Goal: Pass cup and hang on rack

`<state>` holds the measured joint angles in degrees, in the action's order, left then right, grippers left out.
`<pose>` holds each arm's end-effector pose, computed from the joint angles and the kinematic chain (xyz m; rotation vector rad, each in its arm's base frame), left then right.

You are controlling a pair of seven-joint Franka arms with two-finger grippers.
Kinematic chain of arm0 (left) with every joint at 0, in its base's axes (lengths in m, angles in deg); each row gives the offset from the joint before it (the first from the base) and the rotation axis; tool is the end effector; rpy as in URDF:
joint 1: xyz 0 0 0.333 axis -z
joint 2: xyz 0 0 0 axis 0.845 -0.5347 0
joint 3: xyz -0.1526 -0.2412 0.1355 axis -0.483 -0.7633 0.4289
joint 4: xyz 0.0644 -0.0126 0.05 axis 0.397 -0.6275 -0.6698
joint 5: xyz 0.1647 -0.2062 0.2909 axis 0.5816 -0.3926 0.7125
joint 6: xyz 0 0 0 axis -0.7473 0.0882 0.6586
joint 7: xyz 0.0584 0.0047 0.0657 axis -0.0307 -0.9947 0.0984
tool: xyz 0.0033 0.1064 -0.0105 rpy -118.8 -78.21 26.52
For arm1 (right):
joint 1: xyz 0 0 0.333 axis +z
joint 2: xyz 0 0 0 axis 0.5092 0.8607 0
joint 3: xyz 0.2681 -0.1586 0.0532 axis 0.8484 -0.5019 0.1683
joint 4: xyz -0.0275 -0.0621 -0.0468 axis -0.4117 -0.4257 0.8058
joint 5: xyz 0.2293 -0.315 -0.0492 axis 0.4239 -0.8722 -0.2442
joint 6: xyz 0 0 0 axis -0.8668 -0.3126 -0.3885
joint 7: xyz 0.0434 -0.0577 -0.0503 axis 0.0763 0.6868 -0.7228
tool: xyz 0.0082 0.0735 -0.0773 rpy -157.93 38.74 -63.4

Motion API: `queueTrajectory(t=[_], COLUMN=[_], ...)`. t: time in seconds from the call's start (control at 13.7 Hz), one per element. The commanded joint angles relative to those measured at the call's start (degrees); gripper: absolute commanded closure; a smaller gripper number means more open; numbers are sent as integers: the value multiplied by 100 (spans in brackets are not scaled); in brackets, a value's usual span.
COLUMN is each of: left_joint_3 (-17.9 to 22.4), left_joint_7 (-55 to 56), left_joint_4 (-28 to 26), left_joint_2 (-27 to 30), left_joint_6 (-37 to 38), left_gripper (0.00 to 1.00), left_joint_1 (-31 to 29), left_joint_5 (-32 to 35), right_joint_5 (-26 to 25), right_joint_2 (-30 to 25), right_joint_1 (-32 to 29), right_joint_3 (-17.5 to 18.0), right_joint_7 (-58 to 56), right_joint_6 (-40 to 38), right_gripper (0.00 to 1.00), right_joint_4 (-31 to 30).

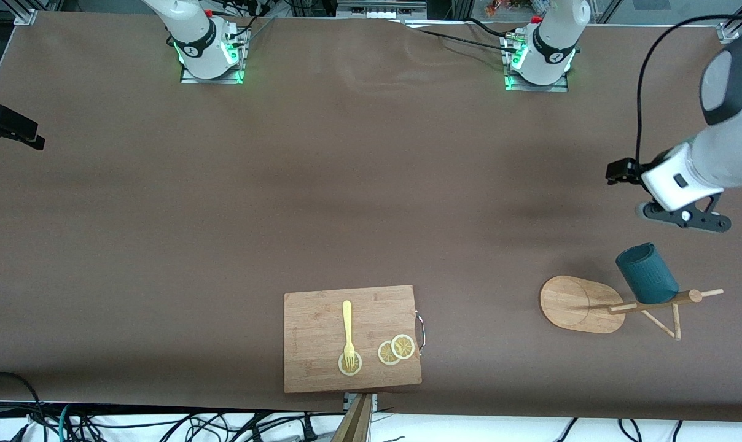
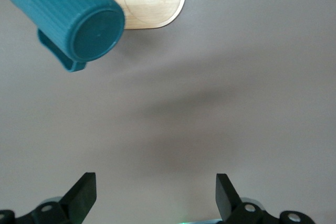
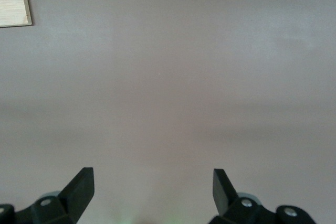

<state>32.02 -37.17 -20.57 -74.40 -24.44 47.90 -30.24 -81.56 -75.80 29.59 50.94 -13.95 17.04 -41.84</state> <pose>0.5872 -0.0375 0.5144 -3.0232 0.3399 0.3438 0.5662 -0.0504 0.6311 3.1093 -0.0054 -0.0893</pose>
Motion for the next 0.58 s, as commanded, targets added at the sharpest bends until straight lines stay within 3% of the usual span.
queueTrajectory(t=[0.0,0.07,0.15,0.29,0.36,0.51], left_joint_3=[-52,184,673,888,1107,1162], left_joint_7=[-68,19,3,-94,-112,-33], left_joint_4=[-662,-662,-644,-697,-706,-697], left_joint_2=[759,891,953,1076,1086,1077], left_joint_6=[-342,-351,-455,-1104,-1168,-1160], left_gripper=[0,0,0,0,0,0], left_joint_1=[98,517,738,749,871,1013], left_joint_5=[98,90,11,-487,-612,-605], right_joint_5=[8,8,8,8,8,8], right_joint_2=[-47,-47,-47,-56,-56,-56], right_joint_1=[-74,-74,-74,-74,-74,-74], right_joint_3=[46,46,46,46,46,46], right_joint_7=[-79,-79,-87,-79,-87,-88], right_joint_6=[-40,-40,-40,-40,-40,-40], right_gripper=[0,0,0,0,0,0], right_joint_4=[-27,-27,-27,-27,-27,-27])
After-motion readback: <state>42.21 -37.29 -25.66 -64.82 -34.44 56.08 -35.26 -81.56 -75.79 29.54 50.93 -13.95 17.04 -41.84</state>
